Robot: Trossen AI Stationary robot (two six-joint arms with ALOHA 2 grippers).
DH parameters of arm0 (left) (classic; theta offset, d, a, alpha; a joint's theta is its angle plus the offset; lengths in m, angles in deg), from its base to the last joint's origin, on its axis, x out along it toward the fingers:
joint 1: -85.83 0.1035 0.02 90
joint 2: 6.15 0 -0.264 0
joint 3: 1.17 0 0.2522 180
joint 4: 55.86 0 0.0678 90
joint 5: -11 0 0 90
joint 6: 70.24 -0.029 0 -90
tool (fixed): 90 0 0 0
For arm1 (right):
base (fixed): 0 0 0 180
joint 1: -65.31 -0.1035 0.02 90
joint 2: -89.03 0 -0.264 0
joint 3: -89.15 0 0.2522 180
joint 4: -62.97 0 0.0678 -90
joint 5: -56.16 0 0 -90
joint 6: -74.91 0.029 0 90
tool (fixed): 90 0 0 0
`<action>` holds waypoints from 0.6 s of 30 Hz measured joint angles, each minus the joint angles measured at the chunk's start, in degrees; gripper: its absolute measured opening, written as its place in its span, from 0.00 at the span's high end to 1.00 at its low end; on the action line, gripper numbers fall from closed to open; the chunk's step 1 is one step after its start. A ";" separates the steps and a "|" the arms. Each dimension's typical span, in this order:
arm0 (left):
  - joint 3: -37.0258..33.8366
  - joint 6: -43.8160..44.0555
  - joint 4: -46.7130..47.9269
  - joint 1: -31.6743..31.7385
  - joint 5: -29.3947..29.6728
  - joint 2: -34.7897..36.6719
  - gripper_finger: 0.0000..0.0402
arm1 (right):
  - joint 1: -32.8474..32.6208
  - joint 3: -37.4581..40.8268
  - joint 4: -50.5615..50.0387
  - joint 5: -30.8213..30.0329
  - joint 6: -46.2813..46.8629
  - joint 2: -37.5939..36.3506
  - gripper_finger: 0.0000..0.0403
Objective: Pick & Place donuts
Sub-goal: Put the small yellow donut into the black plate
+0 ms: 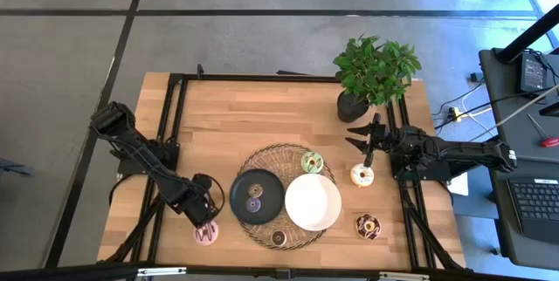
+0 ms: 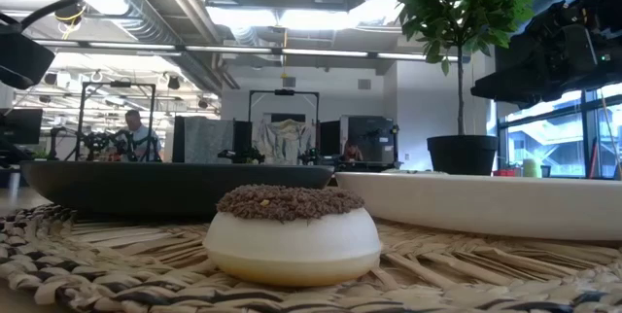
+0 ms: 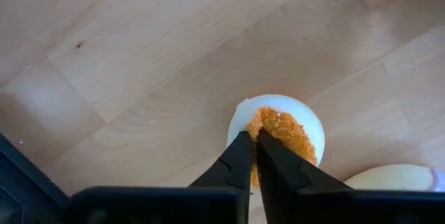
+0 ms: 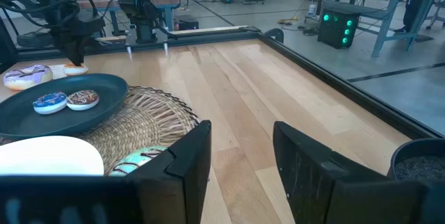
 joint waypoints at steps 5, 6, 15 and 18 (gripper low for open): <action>0.13 0.40 2.98 0.87 -1.23 0.85 0.98 | 0.02 0.00 0.01 -0.01 -0.05 0.00 0.61; 0.40 0.18 4.24 1.24 -1.04 1.13 0.98 | 0.01 0.00 0.00 0.00 -0.06 0.00 0.61; 9.23 -15.07 8.93 8.14 12.50 4.29 0.99 | 0.01 0.00 0.02 -0.02 -0.04 0.00 0.61; 13.87 -25.12 7.31 11.92 16.68 3.26 0.99 | 0.02 0.00 0.02 -0.02 -0.08 -0.02 0.61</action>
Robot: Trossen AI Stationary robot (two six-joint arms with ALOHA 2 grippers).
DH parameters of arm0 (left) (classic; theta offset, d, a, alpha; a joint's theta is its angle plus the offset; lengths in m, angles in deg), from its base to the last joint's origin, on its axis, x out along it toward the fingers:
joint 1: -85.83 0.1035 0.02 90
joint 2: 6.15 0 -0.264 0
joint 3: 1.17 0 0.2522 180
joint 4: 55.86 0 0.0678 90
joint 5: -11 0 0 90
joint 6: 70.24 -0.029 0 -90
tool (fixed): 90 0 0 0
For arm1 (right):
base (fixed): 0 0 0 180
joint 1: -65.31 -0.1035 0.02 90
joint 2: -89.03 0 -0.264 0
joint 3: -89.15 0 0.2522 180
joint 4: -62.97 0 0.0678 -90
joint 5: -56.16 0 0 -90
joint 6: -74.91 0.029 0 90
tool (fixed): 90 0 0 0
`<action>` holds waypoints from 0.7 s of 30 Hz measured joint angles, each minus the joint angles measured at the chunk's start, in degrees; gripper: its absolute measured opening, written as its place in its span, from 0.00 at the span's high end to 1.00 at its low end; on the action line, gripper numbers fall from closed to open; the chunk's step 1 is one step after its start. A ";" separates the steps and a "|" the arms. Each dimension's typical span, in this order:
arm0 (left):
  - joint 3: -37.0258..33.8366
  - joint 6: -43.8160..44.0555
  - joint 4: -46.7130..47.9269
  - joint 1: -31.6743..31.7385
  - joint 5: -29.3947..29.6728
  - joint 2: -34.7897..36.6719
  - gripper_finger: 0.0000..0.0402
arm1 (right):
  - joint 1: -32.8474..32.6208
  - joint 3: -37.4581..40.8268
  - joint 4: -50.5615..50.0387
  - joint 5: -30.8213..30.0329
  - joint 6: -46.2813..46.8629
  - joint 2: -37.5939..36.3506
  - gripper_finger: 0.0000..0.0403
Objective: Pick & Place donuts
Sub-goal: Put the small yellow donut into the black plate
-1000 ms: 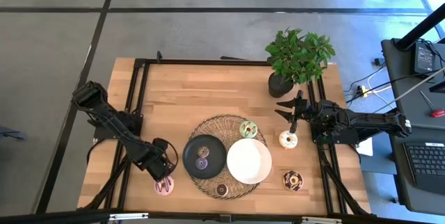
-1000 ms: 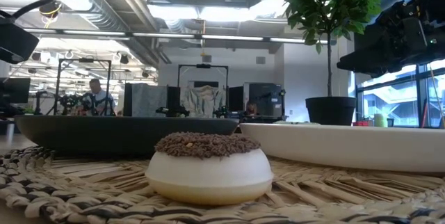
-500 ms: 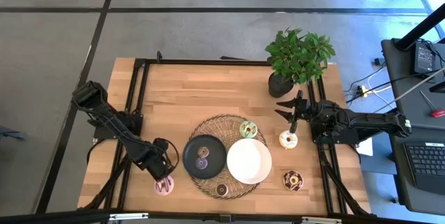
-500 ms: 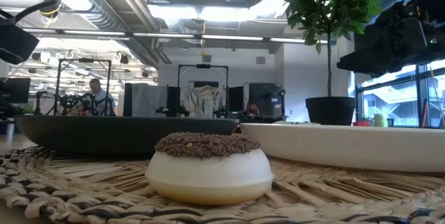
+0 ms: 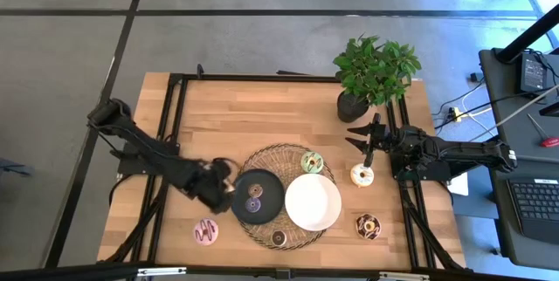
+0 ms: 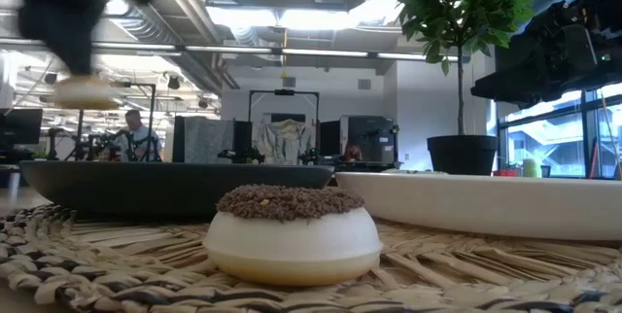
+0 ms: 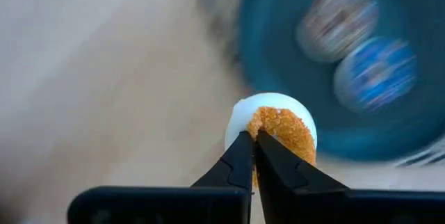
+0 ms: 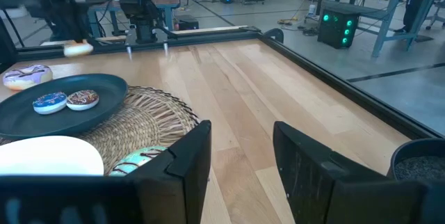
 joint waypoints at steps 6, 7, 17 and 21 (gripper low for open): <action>7.52 -23.21 -8.09 8.10 -1.11 -5.50 0.99 | 0.00 0.00 0.00 0.00 0.04 0.00 0.61; 8.42 -26.69 -9.56 9.12 -2.25 -6.80 0.99 | 0.00 0.00 -0.01 0.00 0.04 0.00 0.61; 19.86 -46.71 -12.97 13.80 -11.11 -21.46 0.99 | -0.01 0.00 -0.02 0.00 -1.35 0.00 0.61; 23.21 -49.67 -12.28 13.72 -13.50 -25.08 0.99 | 0.00 0.00 0.00 0.00 -1.33 0.00 0.61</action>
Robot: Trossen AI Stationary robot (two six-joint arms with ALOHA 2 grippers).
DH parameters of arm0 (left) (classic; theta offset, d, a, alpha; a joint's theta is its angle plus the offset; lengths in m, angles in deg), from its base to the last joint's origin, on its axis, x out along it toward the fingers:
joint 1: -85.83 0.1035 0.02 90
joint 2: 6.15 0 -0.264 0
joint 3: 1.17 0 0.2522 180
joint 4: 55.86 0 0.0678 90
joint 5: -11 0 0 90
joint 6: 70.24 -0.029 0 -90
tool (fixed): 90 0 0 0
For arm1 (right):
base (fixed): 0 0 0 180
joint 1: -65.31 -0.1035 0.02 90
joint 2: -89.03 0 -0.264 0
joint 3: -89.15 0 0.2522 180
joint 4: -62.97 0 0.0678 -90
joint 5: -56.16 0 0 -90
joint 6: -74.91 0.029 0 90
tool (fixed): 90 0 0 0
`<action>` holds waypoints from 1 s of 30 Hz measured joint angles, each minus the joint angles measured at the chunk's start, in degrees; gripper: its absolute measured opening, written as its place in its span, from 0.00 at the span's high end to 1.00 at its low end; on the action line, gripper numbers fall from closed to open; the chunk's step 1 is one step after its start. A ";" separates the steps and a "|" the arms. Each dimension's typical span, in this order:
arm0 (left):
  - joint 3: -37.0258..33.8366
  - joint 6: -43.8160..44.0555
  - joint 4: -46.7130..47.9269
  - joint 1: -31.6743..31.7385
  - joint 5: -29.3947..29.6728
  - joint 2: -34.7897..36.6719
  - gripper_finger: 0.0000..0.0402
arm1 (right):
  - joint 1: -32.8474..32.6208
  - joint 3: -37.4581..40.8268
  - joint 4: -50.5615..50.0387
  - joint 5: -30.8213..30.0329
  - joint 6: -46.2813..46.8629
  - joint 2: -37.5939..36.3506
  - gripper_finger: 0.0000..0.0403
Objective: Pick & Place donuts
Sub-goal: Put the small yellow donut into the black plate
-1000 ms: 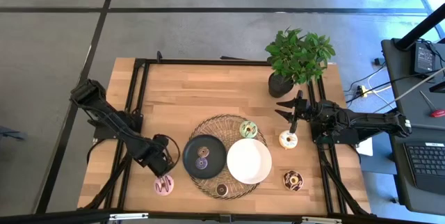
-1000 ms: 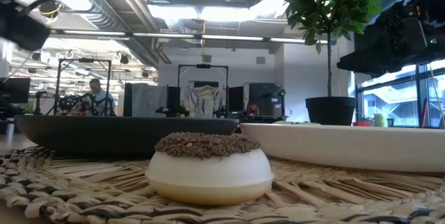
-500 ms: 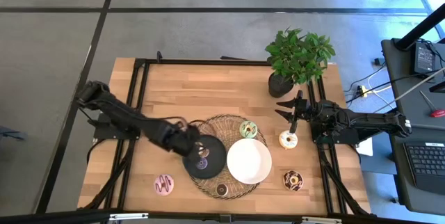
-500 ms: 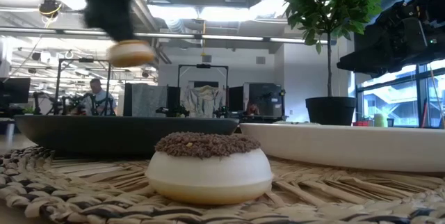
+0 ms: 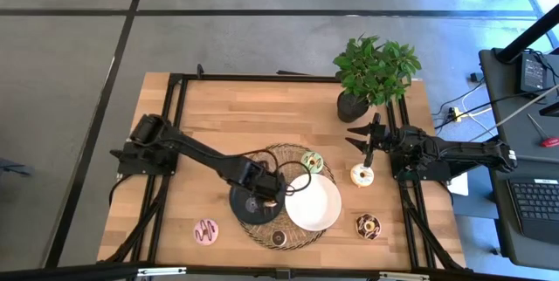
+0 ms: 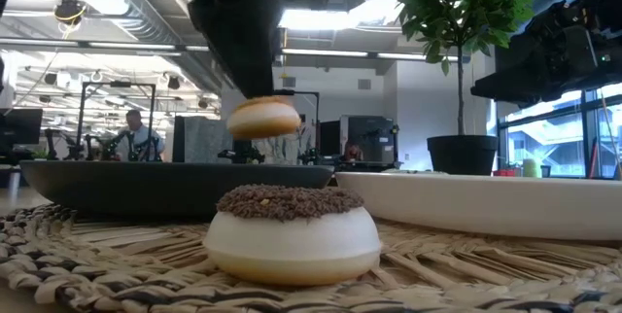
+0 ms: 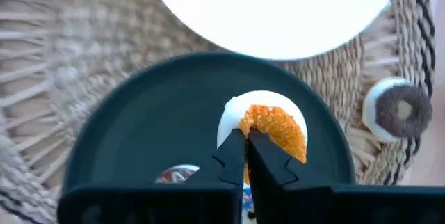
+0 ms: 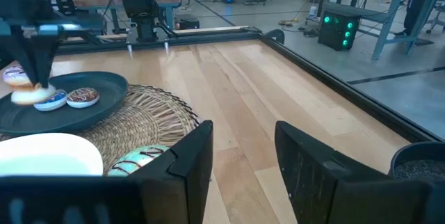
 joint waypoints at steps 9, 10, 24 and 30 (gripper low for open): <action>0.49 0.35 2.07 0.02 -1.19 -3.15 0.99 | 0.00 -0.02 -0.03 0.02 0.11 0.02 0.61; 0.47 0.34 2.22 0.01 -1.22 -3.16 0.99 | -0.01 -0.02 -0.02 0.04 0.12 0.02 0.61; 0.41 0.23 2.35 -0.20 0.36 -3.16 0.98 | -0.02 -0.02 -0.04 0.04 0.15 0.35 0.61; 0.41 0.25 2.33 -0.20 0.33 -3.16 0.98 | -0.01 -0.02 -0.04 0.04 0.13 0.35 0.61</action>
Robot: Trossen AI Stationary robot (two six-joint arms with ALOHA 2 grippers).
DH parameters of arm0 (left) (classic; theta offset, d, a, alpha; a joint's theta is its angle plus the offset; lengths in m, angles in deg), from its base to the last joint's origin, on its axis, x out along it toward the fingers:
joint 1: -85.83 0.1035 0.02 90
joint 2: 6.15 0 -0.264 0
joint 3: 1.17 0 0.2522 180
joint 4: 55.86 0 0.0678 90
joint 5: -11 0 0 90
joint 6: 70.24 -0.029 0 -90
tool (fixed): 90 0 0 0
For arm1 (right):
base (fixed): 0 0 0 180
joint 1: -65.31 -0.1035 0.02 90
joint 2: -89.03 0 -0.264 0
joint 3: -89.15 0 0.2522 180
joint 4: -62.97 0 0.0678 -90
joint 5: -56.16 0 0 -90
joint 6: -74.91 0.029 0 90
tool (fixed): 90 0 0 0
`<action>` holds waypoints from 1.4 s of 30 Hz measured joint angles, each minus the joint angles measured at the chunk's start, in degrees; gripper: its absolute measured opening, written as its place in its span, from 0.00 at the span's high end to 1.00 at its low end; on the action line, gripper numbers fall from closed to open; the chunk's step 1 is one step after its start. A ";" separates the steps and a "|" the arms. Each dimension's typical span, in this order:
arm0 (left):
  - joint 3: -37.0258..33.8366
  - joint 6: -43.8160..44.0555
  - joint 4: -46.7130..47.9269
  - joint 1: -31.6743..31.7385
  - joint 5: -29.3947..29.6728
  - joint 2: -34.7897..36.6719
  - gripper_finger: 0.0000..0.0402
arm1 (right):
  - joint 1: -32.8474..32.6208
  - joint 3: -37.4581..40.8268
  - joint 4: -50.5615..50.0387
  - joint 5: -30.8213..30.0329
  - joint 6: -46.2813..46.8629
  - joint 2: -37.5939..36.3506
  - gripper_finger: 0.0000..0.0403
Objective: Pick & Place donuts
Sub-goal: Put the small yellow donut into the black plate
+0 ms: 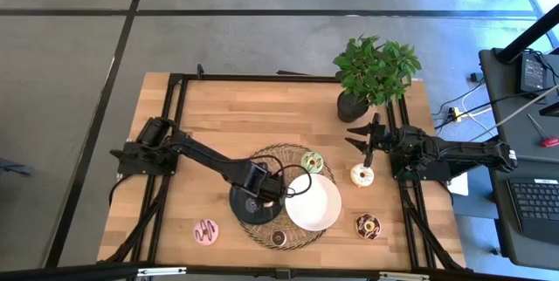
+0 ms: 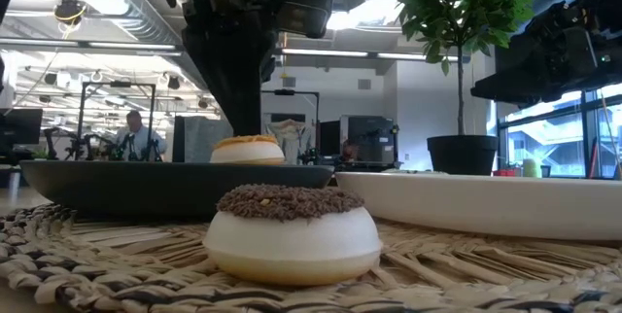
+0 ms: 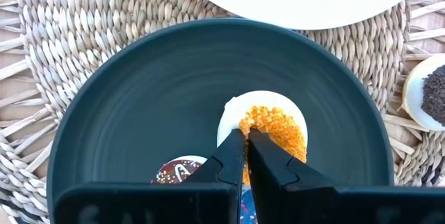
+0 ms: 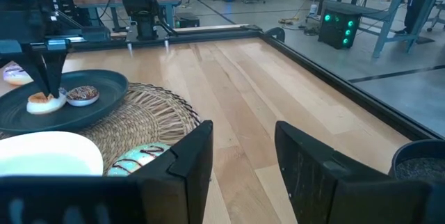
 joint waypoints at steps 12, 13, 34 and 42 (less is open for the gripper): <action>-0.02 -0.04 -0.05 -0.07 -0.02 -1.99 0.97 | 0.01 0.00 0.00 0.00 0.00 0.00 0.61; -0.04 -0.04 0.69 -0.07 -0.04 -2.06 0.97 | -0.02 0.00 0.00 0.02 0.00 0.00 0.61; -0.04 -0.04 0.61 0.04 -1.99 -2.03 0.93 | -0.01 0.00 0.00 0.02 0.00 0.04 0.61; -0.04 -0.04 0.66 0.22 -1.62 -2.03 0.87 | 0.01 0.00 0.00 0.00 0.00 0.04 0.61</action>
